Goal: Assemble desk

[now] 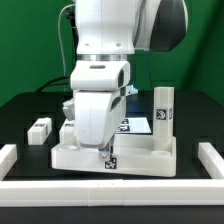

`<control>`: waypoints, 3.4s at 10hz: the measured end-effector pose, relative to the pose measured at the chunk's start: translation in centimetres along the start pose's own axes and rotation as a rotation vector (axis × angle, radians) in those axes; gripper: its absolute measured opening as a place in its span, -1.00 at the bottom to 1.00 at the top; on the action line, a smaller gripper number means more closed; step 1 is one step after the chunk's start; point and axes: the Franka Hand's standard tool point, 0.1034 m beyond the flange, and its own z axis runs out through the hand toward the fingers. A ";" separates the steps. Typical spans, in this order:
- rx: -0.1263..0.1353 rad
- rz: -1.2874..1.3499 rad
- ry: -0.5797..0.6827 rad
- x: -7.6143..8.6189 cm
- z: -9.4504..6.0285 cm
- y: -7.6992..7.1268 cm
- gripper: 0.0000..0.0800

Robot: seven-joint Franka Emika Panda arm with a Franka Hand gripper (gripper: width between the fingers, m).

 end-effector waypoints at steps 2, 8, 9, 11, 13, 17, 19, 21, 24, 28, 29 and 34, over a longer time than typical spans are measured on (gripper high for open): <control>0.000 0.000 -0.009 0.0 0.0 0.1 -0.85; -0.127 -0.041 0.048 6.1 -0.2 4.4 -0.85; -0.126 -0.039 0.048 6.0 -0.2 4.4 -0.85; -0.125 -0.035 0.047 6.0 -0.1 4.4 -0.85; -0.131 -0.066 0.057 6.7 -0.1 4.4 -0.85; -0.131 -0.064 0.042 6.9 0.5 4.8 -0.84; -0.131 -0.061 0.042 6.8 0.5 4.8 -0.32; -0.130 -0.059 0.042 6.7 0.6 4.8 0.13; -0.130 -0.058 0.042 6.6 0.6 4.8 0.61; -0.120 -0.049 0.035 6.0 0.2 5.0 0.62; -0.090 -0.028 0.016 4.4 -2.5 5.3 0.62; -0.102 0.191 0.005 2.0 -7.5 7.2 0.62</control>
Offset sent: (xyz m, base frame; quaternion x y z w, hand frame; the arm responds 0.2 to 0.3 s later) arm 0.0665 0.0506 0.0122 -0.0356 0.0419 0.0054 0.9985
